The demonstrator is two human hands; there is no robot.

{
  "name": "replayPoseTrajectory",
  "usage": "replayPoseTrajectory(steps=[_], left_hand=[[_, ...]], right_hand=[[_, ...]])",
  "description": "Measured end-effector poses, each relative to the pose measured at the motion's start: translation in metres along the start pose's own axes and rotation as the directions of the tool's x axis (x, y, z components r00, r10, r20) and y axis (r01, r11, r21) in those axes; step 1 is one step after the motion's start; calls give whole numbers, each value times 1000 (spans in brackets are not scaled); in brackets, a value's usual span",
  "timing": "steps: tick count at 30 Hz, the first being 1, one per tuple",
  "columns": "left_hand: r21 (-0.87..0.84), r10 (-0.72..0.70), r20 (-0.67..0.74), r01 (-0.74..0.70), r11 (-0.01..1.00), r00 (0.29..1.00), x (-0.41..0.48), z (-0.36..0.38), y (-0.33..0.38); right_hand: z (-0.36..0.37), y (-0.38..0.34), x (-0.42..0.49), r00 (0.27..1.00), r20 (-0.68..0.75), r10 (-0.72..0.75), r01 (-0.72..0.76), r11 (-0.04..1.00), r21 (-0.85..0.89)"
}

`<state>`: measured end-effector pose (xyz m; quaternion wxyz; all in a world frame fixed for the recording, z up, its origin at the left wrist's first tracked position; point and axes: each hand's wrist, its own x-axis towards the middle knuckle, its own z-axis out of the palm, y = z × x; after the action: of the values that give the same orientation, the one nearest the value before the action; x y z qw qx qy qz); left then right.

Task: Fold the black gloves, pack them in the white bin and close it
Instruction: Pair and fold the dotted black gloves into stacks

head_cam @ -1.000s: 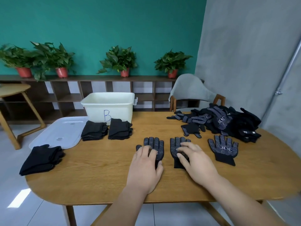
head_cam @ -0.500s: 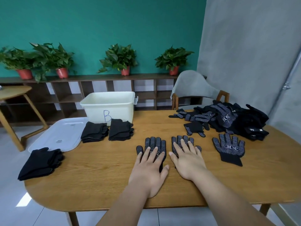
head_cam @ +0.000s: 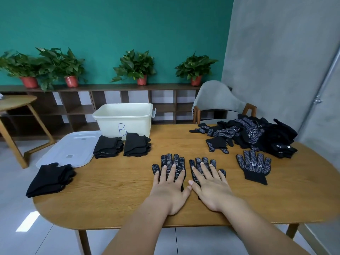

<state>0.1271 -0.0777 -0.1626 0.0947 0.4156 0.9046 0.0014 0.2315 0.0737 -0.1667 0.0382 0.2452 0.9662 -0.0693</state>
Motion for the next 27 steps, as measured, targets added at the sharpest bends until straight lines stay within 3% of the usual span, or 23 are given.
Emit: replayPoseTrajectory(steps=[4,7,10,13,19,22,24,27], left_hand=[[4,8,-34,-8,1000,999,-16,5,5],[-18,56,-169,-60,998,984,-32,16,4],[-97,80,-419,-133,986,905,-42,21,1],[-105,114,-562,-207,973,819,-45,26,3],[-132,138,-536,-244,961,833,-48,25,2],[-153,113,-559,-236,960,821,-49,26,2],[-195,54,-582,-204,959,811,-48,27,1],[-259,-30,-583,-150,954,812,-48,24,-1]], right_hand=[[6,-1,-15,998,-54,-13,14,1000,19],[10,-1,-27,979,-200,-33,40,999,32],[12,-5,-38,904,-425,-53,88,994,62],[14,-7,-43,886,-457,-75,133,986,96],[19,-3,-36,915,-375,-146,209,969,131],[23,-1,-38,842,-526,-120,214,969,122],[26,1,-40,753,-654,-70,148,987,64],[23,0,-41,765,-638,87,3,990,138]])
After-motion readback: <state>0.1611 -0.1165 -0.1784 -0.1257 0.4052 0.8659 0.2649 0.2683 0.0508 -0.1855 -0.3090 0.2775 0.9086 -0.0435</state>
